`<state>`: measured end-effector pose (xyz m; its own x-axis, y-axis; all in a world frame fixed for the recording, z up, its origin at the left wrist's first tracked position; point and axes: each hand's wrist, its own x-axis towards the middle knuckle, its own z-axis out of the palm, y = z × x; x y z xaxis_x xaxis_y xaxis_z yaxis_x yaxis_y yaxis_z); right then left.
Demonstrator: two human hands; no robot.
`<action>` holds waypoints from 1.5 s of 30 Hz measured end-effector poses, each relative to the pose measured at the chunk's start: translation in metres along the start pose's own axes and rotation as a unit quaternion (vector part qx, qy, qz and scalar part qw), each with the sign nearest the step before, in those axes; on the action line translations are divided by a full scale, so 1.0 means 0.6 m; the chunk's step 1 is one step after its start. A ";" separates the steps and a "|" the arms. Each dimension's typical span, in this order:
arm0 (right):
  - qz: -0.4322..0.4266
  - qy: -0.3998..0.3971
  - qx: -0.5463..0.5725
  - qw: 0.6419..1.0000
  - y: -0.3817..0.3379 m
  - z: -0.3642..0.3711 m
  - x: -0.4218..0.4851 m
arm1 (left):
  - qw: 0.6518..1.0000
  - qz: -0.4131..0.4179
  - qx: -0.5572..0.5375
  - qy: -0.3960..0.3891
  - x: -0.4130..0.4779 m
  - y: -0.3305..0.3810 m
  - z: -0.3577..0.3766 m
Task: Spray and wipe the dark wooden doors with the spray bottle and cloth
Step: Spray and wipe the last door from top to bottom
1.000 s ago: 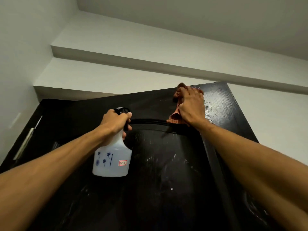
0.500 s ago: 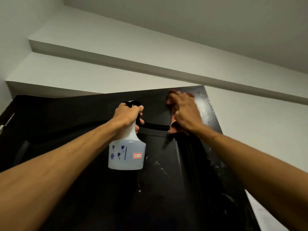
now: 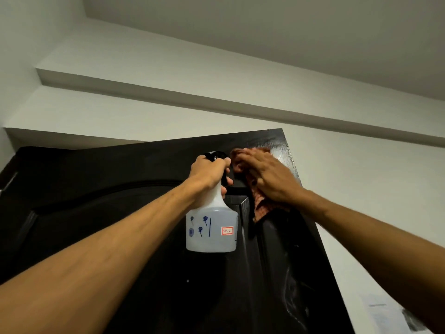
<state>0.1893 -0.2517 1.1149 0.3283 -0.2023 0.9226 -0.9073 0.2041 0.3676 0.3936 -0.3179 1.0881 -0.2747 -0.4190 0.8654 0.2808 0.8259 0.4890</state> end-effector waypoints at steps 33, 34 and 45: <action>0.198 0.112 -0.046 0.973 -0.420 0.289 0.299 | 0.986 0.018 0.109 0.126 0.049 -0.220 -0.609; 0.191 0.110 -0.058 0.974 -0.444 0.300 0.298 | 0.985 0.019 0.112 0.134 0.051 -0.222 -0.621; 0.158 0.111 -0.029 0.981 -0.474 0.313 0.351 | 0.985 0.045 0.108 0.124 0.054 -0.195 -0.674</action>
<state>0.4672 -0.5325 1.1828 0.0888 0.0908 0.9919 -0.9586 0.2783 0.0603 0.7237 -0.5806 1.1030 -0.0177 -0.3982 0.9171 0.0845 0.9134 0.3982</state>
